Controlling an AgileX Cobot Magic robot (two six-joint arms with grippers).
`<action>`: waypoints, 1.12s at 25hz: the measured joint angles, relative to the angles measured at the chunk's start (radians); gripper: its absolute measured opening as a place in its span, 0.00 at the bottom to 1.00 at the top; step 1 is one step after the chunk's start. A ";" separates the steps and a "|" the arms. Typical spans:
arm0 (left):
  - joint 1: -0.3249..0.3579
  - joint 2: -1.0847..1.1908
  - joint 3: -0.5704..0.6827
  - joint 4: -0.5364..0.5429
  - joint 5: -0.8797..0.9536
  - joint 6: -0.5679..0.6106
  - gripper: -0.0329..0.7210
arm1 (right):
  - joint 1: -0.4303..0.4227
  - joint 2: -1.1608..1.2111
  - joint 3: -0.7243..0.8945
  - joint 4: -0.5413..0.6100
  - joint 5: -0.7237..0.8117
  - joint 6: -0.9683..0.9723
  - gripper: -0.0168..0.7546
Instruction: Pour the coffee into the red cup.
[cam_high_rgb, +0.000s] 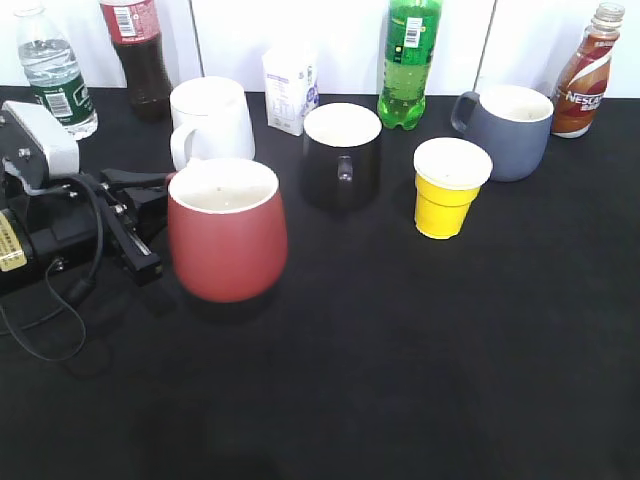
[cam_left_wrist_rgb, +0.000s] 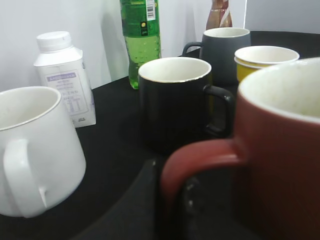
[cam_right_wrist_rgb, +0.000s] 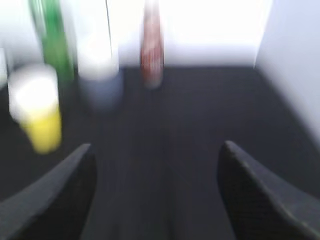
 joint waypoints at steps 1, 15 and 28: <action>0.000 0.000 0.000 0.000 0.000 0.000 0.10 | 0.000 0.048 0.028 0.000 -0.123 0.000 0.79; 0.000 0.000 0.000 -0.007 0.000 0.000 0.10 | 0.000 1.188 0.090 -0.002 -1.042 0.020 0.79; 0.000 0.000 0.000 -0.011 0.000 0.000 0.10 | -0.197 1.686 -0.317 -0.619 -1.267 0.489 0.79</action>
